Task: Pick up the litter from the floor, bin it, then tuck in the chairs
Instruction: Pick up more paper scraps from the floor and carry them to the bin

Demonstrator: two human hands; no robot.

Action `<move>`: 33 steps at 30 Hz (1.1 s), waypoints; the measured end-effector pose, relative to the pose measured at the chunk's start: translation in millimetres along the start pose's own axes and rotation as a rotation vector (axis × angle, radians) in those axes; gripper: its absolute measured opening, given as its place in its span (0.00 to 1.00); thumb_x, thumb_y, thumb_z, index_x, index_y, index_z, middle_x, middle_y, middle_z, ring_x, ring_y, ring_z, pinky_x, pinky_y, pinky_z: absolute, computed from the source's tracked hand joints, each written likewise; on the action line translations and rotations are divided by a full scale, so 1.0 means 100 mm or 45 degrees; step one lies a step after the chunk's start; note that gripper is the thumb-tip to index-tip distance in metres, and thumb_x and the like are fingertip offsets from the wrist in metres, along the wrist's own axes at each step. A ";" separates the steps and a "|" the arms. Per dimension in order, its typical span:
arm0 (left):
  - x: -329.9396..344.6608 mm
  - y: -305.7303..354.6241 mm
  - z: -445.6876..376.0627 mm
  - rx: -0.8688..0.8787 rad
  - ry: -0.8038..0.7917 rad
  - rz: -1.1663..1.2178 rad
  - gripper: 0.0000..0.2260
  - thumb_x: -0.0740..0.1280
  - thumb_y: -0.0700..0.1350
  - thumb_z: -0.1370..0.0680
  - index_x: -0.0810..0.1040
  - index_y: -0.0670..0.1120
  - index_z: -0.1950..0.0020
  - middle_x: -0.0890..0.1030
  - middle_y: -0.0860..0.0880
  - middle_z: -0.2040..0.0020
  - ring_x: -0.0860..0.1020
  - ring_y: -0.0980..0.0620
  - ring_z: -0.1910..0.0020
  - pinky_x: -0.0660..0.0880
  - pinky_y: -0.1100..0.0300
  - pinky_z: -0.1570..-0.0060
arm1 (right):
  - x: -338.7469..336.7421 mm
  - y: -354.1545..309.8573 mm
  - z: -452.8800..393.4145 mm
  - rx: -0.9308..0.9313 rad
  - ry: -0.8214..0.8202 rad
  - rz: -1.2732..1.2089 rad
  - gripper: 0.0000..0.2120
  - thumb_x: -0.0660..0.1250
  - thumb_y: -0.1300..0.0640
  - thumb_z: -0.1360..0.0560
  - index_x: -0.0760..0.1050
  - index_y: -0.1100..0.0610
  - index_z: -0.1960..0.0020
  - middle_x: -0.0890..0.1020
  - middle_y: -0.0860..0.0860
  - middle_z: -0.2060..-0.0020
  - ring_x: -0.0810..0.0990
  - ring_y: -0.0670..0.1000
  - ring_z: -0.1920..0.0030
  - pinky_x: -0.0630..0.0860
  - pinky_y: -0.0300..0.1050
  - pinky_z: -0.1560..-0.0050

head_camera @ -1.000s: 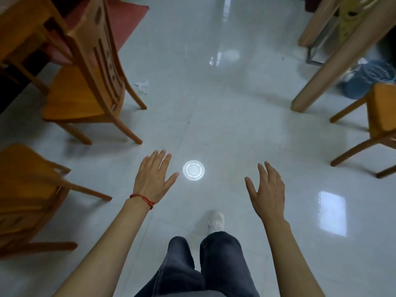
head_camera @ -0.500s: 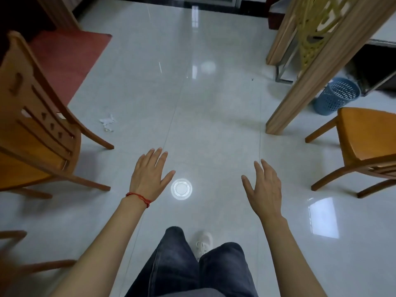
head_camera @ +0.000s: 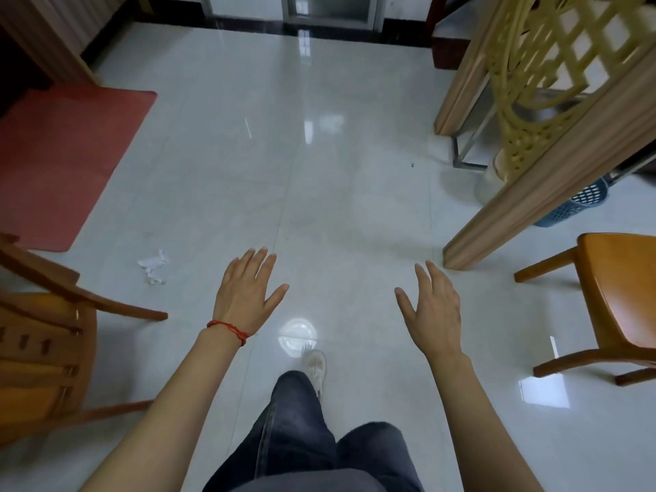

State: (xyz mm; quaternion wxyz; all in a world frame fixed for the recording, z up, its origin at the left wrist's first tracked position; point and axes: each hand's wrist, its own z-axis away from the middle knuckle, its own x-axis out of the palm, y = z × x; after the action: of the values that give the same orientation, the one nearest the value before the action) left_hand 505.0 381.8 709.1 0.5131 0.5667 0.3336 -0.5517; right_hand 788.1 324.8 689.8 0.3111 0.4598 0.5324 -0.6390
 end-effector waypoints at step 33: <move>-0.67 -0.77 -4.47 -0.383 0.009 0.108 0.38 0.42 0.64 0.24 0.69 0.37 0.34 0.71 0.36 0.34 0.67 0.37 0.33 0.62 0.42 0.35 | 0.38 -0.99 -5.53 -0.409 -0.190 0.055 0.25 0.60 0.48 0.23 0.63 0.59 0.31 0.64 0.58 0.29 0.61 0.58 0.29 0.57 0.55 0.31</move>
State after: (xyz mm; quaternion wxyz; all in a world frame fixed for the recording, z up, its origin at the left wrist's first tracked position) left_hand 547.4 838.2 697.5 0.6138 0.4990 0.3901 -0.4712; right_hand 827.7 886.7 688.6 0.4328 0.3669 0.5932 -0.5712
